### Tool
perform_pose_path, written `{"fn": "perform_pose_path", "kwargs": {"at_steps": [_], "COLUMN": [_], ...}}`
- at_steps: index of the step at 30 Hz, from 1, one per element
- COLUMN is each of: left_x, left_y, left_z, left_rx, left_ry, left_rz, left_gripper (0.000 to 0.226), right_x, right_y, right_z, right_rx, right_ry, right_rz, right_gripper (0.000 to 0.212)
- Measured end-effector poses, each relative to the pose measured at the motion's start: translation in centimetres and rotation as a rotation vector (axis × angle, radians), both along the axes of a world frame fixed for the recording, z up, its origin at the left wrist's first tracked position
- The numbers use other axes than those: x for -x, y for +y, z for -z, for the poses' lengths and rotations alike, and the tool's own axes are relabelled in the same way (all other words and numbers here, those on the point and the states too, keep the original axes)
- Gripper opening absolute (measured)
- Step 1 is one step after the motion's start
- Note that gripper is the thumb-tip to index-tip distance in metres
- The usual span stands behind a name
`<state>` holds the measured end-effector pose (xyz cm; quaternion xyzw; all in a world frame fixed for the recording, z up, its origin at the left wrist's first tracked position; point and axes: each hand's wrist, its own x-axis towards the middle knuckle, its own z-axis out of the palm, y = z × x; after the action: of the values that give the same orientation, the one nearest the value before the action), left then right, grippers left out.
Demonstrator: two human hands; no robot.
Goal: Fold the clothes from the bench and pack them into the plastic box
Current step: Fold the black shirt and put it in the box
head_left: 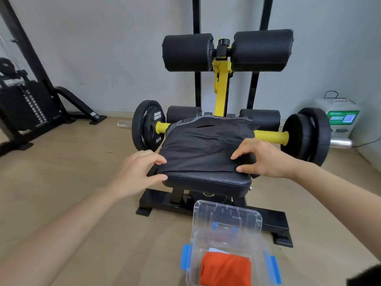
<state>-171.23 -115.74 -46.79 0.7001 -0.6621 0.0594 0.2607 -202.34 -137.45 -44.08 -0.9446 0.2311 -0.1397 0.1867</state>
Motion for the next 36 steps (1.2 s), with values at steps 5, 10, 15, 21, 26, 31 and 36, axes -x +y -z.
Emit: {"fn": "perform_pose_path", "kwargs": {"at_steps": [5,10,15,21,26,31,36], "left_x": [1.5,1.5,1.4,1.8,2.0,2.7,2.7], "left_y": [-1.4,-1.9,-2.0,-2.7,-1.7,0.5,2.4], "left_z": [1.0,0.6,-0.1,-0.9,-2.1,-3.4,-4.6], "left_rx": [-0.001,-0.031,-0.024,0.019,0.03,-0.172,-0.379], "left_ry": [0.091,0.222,0.193,0.166,0.409,0.514,0.595], "left_rz": [-0.005,-0.017,-0.028,-0.133,-0.099,0.065,0.118], "left_gripper": [0.029,0.019,0.009,0.005,0.009,0.014,0.023], "right_x": [1.7,2.1,2.5,1.4,2.5,4.4,5.5], "right_y": [-0.3,0.2,0.3,0.5,0.7,2.5,3.3], "right_z": [0.7,1.7,2.3,1.4,-0.2,-1.6,-2.0], "right_rx": [-0.069,-0.029,0.026,0.107,-0.021,-0.062,-0.19], "right_ry": [-0.005,-0.092,-0.126,-0.109,-0.238,-0.107,-0.014], "right_rz": [0.016,0.033,0.034,0.104,0.22,0.167,0.059], "right_gripper": [0.03,0.026,0.019,0.003,0.004,0.009,0.009]}}
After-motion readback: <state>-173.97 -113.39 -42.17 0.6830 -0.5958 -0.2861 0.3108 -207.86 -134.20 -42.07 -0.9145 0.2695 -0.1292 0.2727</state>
